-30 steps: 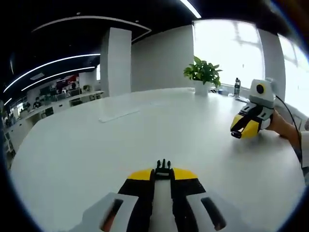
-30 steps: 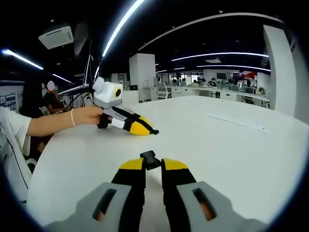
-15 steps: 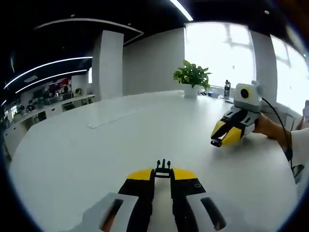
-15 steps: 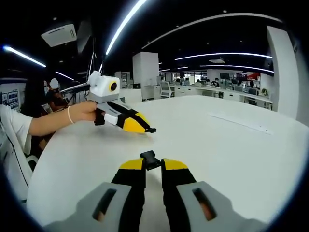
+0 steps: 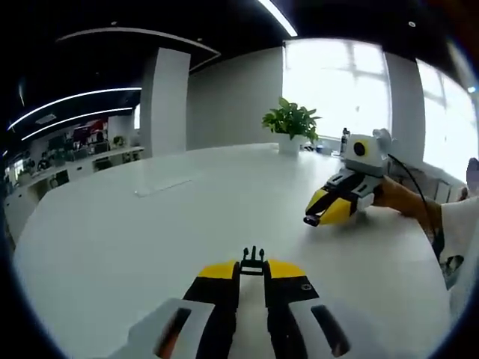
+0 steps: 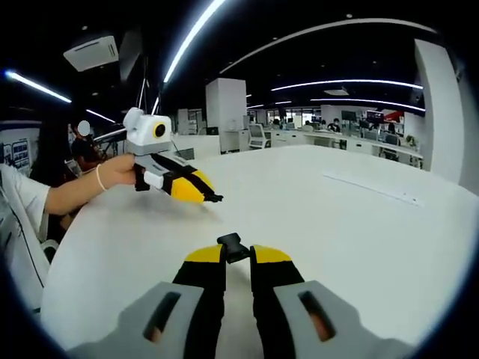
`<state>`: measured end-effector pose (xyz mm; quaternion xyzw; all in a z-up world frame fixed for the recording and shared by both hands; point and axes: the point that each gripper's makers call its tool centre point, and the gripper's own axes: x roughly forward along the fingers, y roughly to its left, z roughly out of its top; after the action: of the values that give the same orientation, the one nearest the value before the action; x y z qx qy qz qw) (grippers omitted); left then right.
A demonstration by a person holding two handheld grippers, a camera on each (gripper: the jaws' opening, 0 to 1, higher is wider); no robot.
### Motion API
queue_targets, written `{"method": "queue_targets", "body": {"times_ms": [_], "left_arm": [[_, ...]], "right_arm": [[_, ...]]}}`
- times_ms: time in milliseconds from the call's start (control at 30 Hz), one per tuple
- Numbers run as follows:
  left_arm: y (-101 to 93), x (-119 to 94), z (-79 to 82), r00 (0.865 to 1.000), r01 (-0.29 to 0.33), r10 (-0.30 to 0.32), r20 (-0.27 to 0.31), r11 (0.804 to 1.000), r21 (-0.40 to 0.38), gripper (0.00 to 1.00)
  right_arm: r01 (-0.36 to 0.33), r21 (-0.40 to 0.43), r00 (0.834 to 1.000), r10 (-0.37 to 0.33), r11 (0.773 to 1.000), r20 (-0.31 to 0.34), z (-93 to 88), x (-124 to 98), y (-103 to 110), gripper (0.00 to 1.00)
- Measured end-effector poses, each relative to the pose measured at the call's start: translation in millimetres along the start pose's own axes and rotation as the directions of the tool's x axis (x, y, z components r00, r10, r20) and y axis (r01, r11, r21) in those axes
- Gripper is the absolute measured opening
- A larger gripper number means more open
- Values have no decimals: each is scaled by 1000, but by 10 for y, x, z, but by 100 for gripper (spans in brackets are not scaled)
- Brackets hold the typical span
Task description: Snap the two parts of the plastic buckle together until the buckle closes and remains connected.
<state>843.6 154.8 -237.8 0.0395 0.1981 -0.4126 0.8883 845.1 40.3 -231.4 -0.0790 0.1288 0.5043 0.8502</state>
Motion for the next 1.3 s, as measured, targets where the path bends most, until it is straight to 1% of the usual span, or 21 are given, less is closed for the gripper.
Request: {"method": "queue_targets", "body": {"times_ms": [233,400,467,700,767,900,1100,1200,1300], "left_arm": [[-109,-74,-1,1000,28,-28,5,1000,5,12],[-214,-143,-8,998,54,-55,9,998,16,12],[-254,-169,-19,998,64,-64,9,998,16,12],[-408,-246,-102,997,79,-78,-10,995,55,12],[-431,-269,-104,997,81,-80,-9,995,60,12],[-548,-321,-135,996,92,-93,2,994,65,12],[-652,-393,-206,995,104,-105,-1,992,75,12],[-681,-437,-237,994,109,-109,-3,991,80,12],[-725,-477,-260,993,115,-115,-5,990,83,12]], "right_arm": [[-15,-1,1000,15,1000,11,37,-22,60,12],[-40,4,999,39,999,10,34,-46,137,12],[-44,1,999,44,999,2,8,-62,170,12],[-64,-3,998,64,998,-20,-86,-124,287,12],[-64,-5,998,64,998,-21,-97,-146,306,12],[-69,0,998,69,998,-15,-112,-203,359,12],[-83,-15,996,82,996,-27,-169,-289,506,12],[-93,-27,995,93,995,-35,-175,-331,592,12],[-98,-38,995,97,994,-29,-138,-365,647,12]]}}
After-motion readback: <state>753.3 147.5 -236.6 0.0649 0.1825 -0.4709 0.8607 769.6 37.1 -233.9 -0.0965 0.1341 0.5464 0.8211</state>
